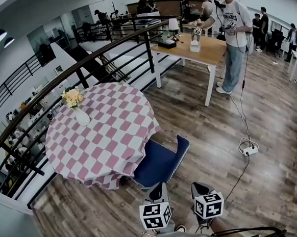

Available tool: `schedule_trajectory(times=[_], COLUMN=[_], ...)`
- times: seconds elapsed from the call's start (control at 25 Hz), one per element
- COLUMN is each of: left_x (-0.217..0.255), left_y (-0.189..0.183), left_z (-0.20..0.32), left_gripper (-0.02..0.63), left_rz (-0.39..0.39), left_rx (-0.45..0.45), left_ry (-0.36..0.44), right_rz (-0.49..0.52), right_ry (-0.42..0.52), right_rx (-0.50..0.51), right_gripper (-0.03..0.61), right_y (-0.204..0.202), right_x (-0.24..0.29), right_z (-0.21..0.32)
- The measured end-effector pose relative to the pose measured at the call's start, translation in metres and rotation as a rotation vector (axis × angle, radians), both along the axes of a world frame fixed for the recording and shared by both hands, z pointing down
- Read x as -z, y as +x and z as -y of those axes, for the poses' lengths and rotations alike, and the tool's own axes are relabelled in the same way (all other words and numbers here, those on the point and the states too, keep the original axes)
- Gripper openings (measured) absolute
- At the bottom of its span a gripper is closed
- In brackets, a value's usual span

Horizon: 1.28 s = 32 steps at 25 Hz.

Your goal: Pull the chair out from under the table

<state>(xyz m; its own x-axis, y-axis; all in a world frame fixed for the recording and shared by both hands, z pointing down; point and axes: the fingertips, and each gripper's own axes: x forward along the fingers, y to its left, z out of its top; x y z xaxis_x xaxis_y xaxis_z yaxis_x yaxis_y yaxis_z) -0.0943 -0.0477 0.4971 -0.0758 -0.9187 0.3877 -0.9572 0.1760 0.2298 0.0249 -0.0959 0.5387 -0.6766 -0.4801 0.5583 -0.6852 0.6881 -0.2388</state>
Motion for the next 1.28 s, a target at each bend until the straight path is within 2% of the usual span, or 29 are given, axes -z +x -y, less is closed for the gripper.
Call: schedule_trajectory(times=[0.12,0.64,0.96,1.28], left_x=[0.001,-0.011,-0.024,-0.039], left_y=[-0.006,-0.018,-0.017,-0.011], left_z=[0.016,0.045,0.058,0.075], left_gripper=[-0.003,-0.003,-0.003,-0.003], left_rz=[0.011,0.006,0.0,-0.03], left_rx=[-0.02,-0.068,-0.093,-0.155], left_ry=[0.001,-0.025,-0.055,-0.088], right_rz=[-0.004,-0.006,-0.011,-0.02], right_ry=[0.024,0.017,0.005,-0.035], right_rx=[0.003,0.015,-0.017,-0.089], right_gripper=[0.018,0.018,0.018,0.017], right_y=[-0.009,-0.041,-0.036,-0.022], right_x=[0.005,0.003,-0.004,-0.017], right_z=[0.015,0.041,0.053,0.062])
